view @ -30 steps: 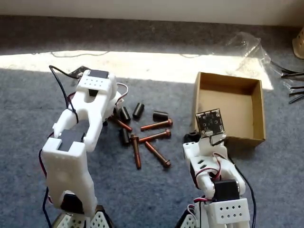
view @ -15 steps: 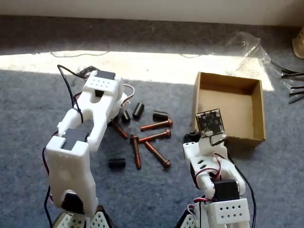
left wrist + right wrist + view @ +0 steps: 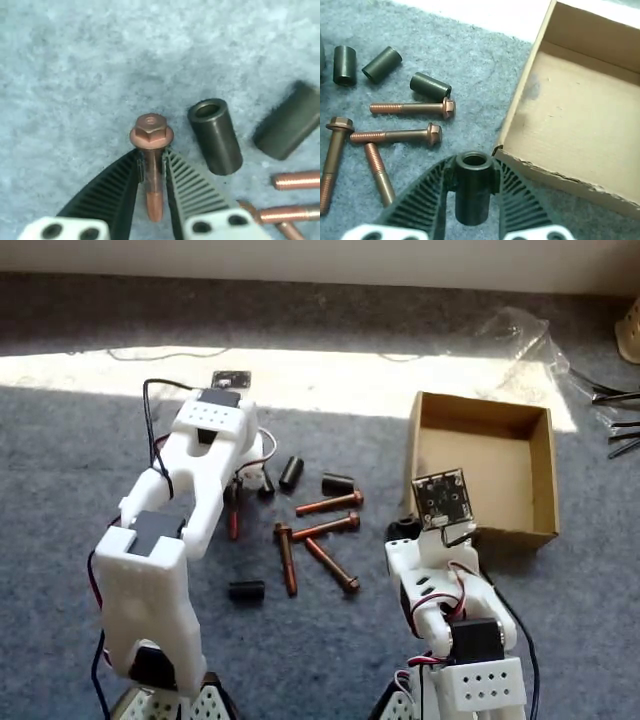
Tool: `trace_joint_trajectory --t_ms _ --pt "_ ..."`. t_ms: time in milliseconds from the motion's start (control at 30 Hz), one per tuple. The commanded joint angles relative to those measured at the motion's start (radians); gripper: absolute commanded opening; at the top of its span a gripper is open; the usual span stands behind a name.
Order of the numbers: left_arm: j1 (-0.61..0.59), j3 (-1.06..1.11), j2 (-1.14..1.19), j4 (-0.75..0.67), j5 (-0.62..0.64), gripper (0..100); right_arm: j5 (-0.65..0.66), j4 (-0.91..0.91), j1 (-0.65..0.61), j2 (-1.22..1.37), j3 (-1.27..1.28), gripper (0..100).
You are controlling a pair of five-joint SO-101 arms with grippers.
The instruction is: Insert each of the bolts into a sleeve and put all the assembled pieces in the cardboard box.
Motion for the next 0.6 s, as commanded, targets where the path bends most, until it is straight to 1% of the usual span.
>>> trace_joint_trajectory --t_ms 0,100,233,367,567 --pt "-0.016 -0.013 -0.005 0.009 -0.226 1 0.000 -0.030 0.015 -0.016 -0.013 0.4" --pt "-0.016 -0.013 -0.005 0.009 -0.290 1 0.000 -0.030 0.015 -0.016 -0.013 0.4" --pt "-0.016 -0.013 -0.005 0.009 -0.313 1 0.000 -0.030 0.015 -0.016 -0.013 0.4" --pt "-0.016 -0.012 -0.005 0.003 -0.362 1 0.000 -0.030 0.015 -0.016 -0.013 0.4" --pt "-0.015 -0.002 -0.010 -0.018 -0.376 1 0.000 -0.030 0.015 -0.016 -0.013 0.4"
